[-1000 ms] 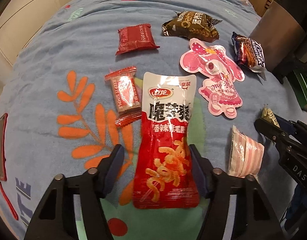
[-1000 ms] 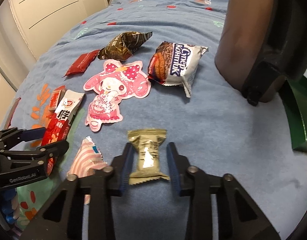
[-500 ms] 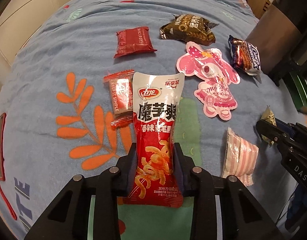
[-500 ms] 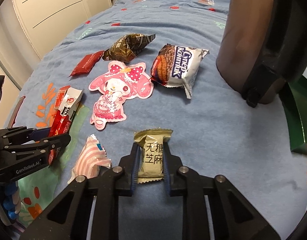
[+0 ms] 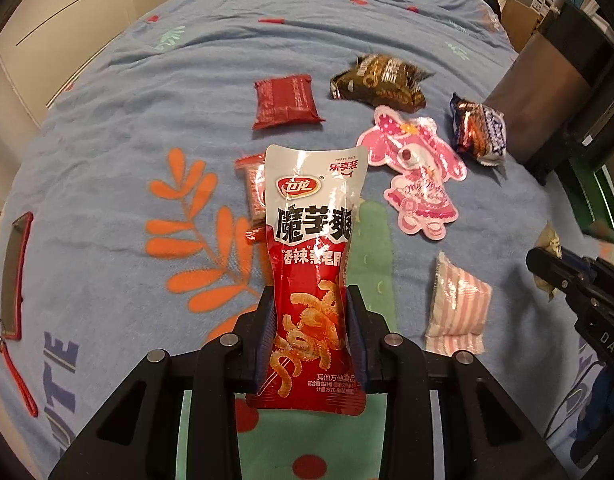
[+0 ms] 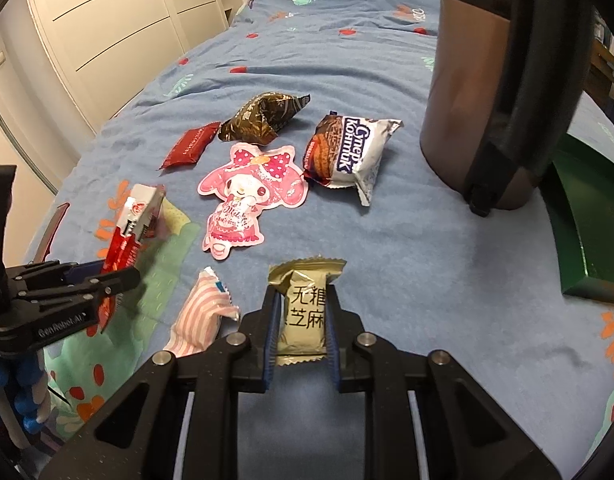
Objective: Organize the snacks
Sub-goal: 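Carry both held snacks over the green tray past the thermos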
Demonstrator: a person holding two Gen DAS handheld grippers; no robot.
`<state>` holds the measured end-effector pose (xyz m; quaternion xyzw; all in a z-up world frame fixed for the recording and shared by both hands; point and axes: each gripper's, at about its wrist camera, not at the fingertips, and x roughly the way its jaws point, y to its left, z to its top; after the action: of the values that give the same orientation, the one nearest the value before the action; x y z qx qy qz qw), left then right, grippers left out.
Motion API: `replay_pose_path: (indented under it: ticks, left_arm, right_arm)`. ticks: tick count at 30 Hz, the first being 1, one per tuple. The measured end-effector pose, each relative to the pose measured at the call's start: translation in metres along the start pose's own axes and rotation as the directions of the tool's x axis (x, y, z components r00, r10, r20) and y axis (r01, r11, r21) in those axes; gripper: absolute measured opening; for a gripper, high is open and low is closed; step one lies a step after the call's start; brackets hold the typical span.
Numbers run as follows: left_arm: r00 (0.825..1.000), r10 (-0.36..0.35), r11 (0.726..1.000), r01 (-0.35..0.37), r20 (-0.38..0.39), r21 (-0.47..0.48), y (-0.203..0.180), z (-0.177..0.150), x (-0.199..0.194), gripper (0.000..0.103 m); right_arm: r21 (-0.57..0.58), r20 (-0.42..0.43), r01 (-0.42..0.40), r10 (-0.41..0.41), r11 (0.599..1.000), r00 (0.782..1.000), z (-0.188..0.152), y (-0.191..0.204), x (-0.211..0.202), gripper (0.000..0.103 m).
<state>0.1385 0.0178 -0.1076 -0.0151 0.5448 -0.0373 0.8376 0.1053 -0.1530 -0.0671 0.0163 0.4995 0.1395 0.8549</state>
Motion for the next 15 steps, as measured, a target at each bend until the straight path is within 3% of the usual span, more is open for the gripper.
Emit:
replay_pose_path:
  ticks: [6, 15]
  left_arm:
    - [1.000, -0.021, 1.000, 0.020, 0.018, 0.024, -0.013, 0.000, -0.023, 0.029]
    - [0.995, -0.104, 0.984, 0.102, 0.000, 0.145, -0.087, 0.000, -0.041, 0.029]
  right_arm:
    - [0.027, 0.024, 0.000, -0.001, 1.000, 1.000, -0.002, -0.015, -0.019, 0.000]
    - [0.101, 0.069, 0.047, -0.054, 0.994, 0.996, -0.010, -0.063, -0.053, 0.000]
